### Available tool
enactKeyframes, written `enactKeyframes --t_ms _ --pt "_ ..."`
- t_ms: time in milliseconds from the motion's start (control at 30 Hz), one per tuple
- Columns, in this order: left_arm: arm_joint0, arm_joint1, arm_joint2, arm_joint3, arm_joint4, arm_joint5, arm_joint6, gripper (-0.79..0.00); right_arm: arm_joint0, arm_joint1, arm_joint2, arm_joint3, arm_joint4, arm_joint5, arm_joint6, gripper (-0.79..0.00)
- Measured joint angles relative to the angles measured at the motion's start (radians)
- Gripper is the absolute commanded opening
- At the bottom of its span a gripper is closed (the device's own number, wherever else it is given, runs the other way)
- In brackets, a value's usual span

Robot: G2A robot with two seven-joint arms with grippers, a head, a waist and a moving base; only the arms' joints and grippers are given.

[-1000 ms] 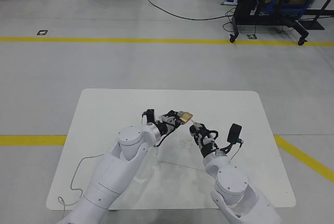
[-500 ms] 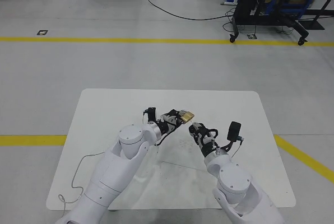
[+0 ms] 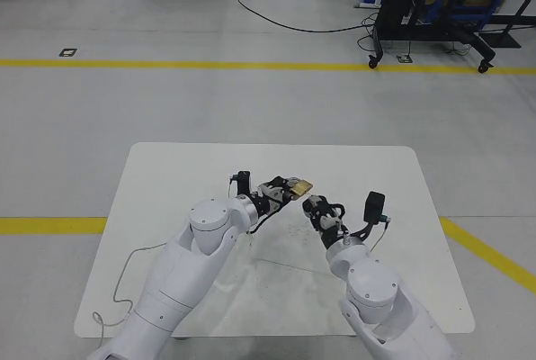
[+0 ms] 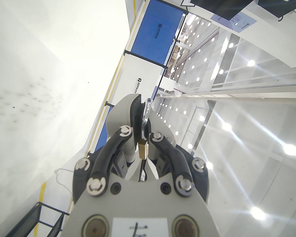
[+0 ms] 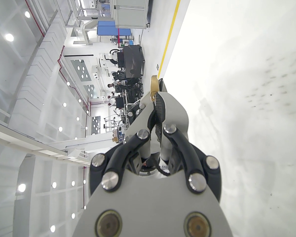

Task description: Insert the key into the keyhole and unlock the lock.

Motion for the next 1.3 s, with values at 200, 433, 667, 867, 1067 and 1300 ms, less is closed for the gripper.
enactKeyframes --t_ms 200,433,667,867,1067,1300 --pt "0.002 0.0 0.008 -0.004 0.025 -0.011 -0.01 -0.785 -0.007 -0.003 0.005 -0.01 -0.021 0.017 0.01 -0.785" --pt "0.009 -0.001 0.022 -0.009 0.048 -0.016 -0.019 -0.785 -0.015 -0.01 0.013 -0.011 -0.03 0.018 0.006 -0.058" --pt "0.012 -0.003 0.016 -0.008 0.027 -0.003 -0.015 -0.785 -0.02 -0.013 0.021 -0.016 -0.029 0.026 0.005 0.0" --pt "0.013 -0.006 0.0 -0.01 -0.004 0.03 0.03 -0.785 -0.02 -0.013 0.021 -0.016 -0.029 0.026 0.005 0.0" --pt "0.02 -0.012 -0.027 -0.002 -0.1 0.08 0.048 -0.785 -0.02 -0.013 0.021 -0.016 -0.029 0.025 0.005 0.0" --pt "-0.002 -0.028 -0.087 0.081 -0.409 0.241 0.061 -0.785 -0.115 -0.024 0.181 -0.137 0.28 -0.199 0.058 -0.785"
